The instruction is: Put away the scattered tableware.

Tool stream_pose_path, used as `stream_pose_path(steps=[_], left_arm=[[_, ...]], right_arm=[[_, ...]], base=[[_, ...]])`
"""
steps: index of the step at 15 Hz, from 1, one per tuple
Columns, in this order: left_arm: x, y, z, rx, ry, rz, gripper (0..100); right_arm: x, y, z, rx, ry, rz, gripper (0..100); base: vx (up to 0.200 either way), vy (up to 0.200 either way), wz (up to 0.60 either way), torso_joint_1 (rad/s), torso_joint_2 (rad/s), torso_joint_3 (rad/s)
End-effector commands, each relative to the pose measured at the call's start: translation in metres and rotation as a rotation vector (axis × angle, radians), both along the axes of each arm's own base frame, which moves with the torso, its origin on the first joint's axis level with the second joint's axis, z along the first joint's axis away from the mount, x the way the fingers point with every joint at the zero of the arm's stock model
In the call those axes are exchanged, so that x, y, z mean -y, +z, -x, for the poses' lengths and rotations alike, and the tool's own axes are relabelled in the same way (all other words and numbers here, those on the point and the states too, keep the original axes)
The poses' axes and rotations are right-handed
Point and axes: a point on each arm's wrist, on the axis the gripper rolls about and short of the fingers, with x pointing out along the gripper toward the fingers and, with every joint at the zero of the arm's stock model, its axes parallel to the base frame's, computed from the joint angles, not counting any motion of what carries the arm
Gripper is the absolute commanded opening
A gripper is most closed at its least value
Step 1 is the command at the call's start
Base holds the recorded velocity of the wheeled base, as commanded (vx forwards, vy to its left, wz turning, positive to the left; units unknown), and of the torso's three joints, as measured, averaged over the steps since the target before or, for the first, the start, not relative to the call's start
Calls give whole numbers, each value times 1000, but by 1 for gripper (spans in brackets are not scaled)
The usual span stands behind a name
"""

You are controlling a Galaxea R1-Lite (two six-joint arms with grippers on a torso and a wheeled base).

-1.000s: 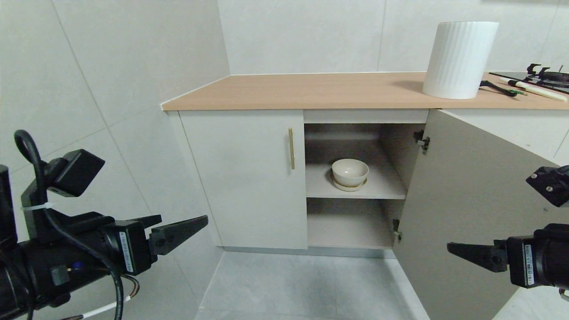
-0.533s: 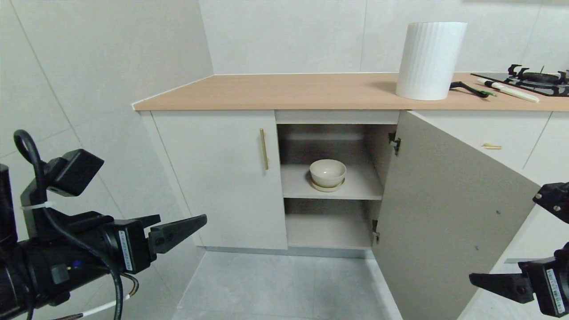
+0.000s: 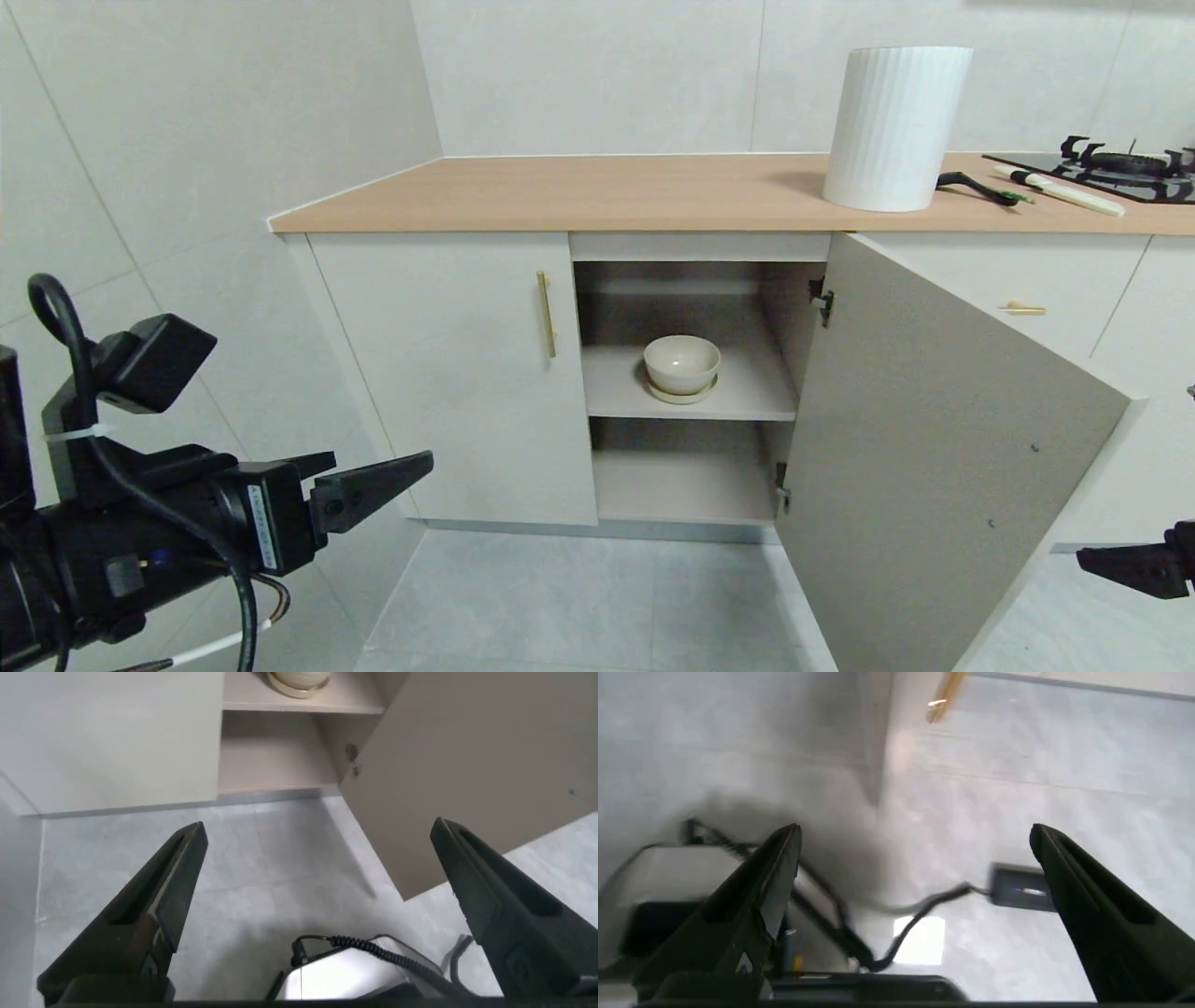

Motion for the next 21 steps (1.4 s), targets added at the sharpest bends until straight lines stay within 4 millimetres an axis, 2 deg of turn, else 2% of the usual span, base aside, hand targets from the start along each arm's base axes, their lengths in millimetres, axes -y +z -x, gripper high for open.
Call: stream_pose_path(steps=[1, 4, 6, 8, 12, 18, 21], left_arm=[[0, 0, 0, -1, -1, 0, 100], [0, 0, 0, -1, -1, 0, 100], [0, 0, 0, -1, -1, 0, 100], [0, -1, 0, -3, -1, -1, 100], [0, -1, 0, -3, -1, -1, 100], [0, -1, 0, -3, -2, 0, 100], [0, -1, 0, -4, -2, -1, 100]], right_arm=[[12, 0, -3, -3, -70, 28, 100], [29, -1, -17, 24, -174, 49, 100], [31, 0, -20, 34, -192, 49, 100], [36, -1, -31, 61, -225, 43, 100], [50, -16, -65, 86, -312, 21, 100], [49, -29, -86, 116, -339, -37, 100], [34, -32, -87, 106, -298, -77, 100]], base=[[0, 0, 0, 0, 0, 0], [0, 0, 0, 0, 0, 0], [0, 0, 0, 0, 0, 0], [0, 0, 0, 0, 0, 0], [0, 0, 0, 0, 0, 0], [0, 0, 0, 0, 0, 0], [0, 0, 0, 0, 0, 0]])
